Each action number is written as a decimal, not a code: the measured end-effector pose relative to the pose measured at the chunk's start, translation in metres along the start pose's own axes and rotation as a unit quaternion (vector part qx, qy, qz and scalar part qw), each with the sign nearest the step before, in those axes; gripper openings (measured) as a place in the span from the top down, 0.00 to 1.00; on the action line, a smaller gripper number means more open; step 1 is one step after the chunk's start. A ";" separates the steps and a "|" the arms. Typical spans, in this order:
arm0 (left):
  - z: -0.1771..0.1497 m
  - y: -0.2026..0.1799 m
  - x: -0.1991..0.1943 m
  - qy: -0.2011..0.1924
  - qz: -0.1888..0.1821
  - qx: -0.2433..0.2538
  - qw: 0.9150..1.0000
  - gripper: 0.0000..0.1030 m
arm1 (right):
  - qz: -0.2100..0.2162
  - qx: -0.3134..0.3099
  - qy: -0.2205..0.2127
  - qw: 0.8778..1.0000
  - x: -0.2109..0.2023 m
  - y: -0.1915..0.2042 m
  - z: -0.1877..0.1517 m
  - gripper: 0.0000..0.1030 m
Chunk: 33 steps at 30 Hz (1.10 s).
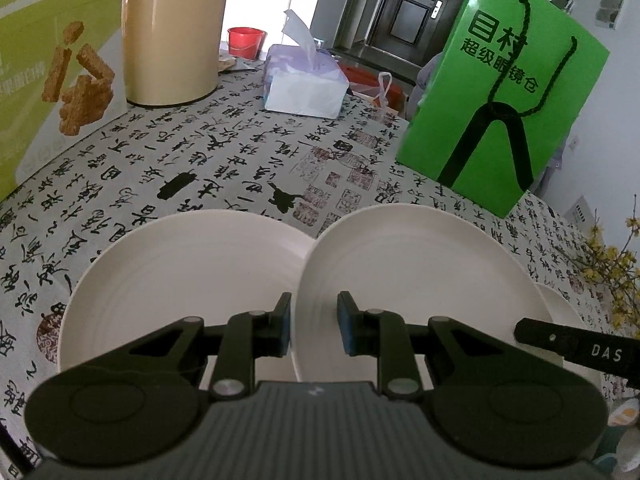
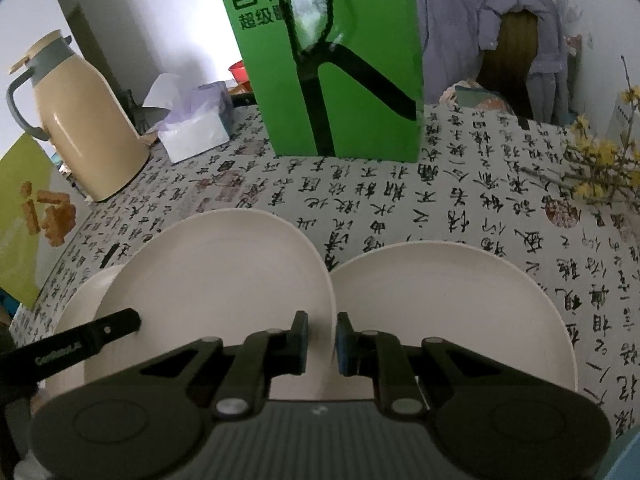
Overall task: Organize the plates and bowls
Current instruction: 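Lift the cream plate off the other plate with both grippers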
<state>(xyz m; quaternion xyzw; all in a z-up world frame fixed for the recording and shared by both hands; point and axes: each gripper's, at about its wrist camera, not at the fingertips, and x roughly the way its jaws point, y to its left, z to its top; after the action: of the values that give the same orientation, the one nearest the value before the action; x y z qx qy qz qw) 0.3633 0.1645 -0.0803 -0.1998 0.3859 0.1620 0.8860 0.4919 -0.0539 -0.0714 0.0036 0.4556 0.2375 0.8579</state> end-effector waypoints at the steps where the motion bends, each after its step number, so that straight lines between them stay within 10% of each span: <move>1: 0.000 0.000 0.000 0.000 0.000 0.000 1.000 0.77 | 0.000 -0.002 -0.001 1.000 0.000 0.000 0.000 0.87; 33: 0.010 -0.006 -0.041 -0.027 -0.010 -0.001 1.000 0.77 | 0.011 -0.034 -0.061 0.998 -0.049 0.011 -0.001 0.88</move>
<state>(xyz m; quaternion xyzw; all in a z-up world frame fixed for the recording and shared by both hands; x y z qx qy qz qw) 0.3459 0.1585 -0.0418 -0.1998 0.3595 0.1592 0.8975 0.4636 -0.0645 -0.0318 -0.0063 0.3944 0.2619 0.8808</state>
